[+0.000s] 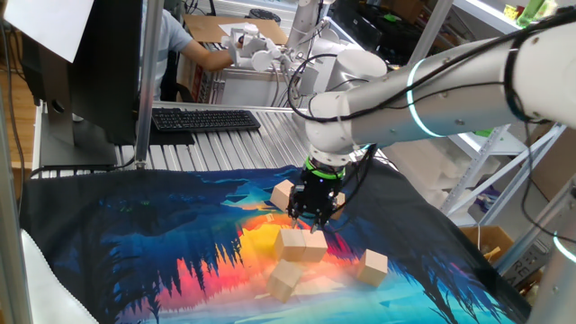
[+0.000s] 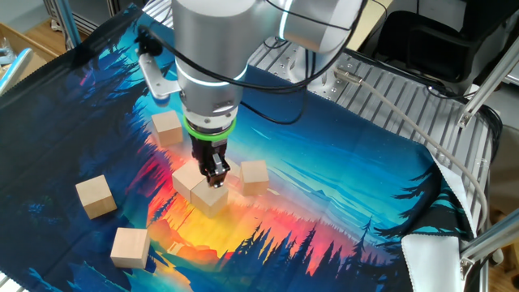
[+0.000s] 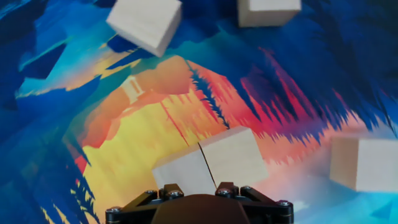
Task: Stack the blocks into a pyramid shape
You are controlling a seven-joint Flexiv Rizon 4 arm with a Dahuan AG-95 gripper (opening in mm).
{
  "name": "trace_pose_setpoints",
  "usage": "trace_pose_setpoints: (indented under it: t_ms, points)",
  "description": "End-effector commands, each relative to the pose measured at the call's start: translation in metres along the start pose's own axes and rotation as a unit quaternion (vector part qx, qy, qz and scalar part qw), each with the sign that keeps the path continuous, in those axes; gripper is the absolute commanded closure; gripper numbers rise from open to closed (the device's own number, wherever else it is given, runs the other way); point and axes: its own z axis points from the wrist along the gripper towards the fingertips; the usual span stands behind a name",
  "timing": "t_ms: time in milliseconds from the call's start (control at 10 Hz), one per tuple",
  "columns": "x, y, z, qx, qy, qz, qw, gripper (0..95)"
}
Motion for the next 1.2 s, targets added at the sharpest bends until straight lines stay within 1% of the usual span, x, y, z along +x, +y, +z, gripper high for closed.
trace_pose_setpoints:
  t_ms: [100, 200, 300, 400, 500, 700, 900, 1100, 1200]
  points:
    - [0.0013, -0.0012, -0.0016, -0.004, 0.014, 0.005, 0.9999, 57.0]
    - [0.0013, -0.0012, -0.0016, -0.002, 0.022, 0.008, 0.9997, 57.0]
    - [0.0013, -0.0012, -0.0016, -0.001, 0.024, 0.013, 0.9996, 57.0]
    - [0.0013, -0.0012, -0.0016, 0.004, 0.024, 0.017, 0.9995, 57.0]
    - [0.0013, -0.0012, -0.0016, 0.004, 0.023, 0.027, 0.9994, 57.0]
    - [0.0013, -0.0012, -0.0016, 0.006, 0.015, 0.041, 0.9990, 57.0]
    - [0.0013, -0.0012, -0.0016, 0.008, 0.014, 0.043, 0.9990, 57.0]
    - [0.0013, -0.0012, -0.0016, 0.012, 0.013, 0.031, 0.9993, 57.0]
    - [0.0013, -0.0012, -0.0016, 0.019, 0.010, 0.010, 0.9997, 57.0]
